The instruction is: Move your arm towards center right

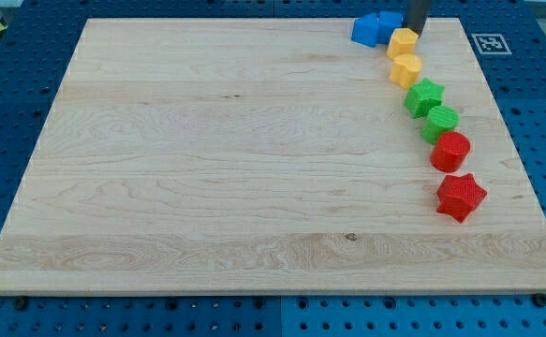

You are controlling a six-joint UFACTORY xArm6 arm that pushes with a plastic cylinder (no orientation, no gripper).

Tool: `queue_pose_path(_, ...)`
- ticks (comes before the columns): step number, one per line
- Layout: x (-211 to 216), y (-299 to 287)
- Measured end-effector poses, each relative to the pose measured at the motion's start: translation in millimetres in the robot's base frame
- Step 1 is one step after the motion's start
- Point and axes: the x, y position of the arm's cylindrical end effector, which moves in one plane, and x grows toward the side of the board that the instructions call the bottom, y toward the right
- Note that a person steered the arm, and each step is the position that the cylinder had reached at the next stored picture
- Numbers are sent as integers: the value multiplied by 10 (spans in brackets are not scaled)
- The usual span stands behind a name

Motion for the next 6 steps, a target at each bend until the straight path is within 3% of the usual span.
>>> queue_pose_path(4,236,130)
queue_pose_path(5,396,460)
queue_pose_path(6,919,544)
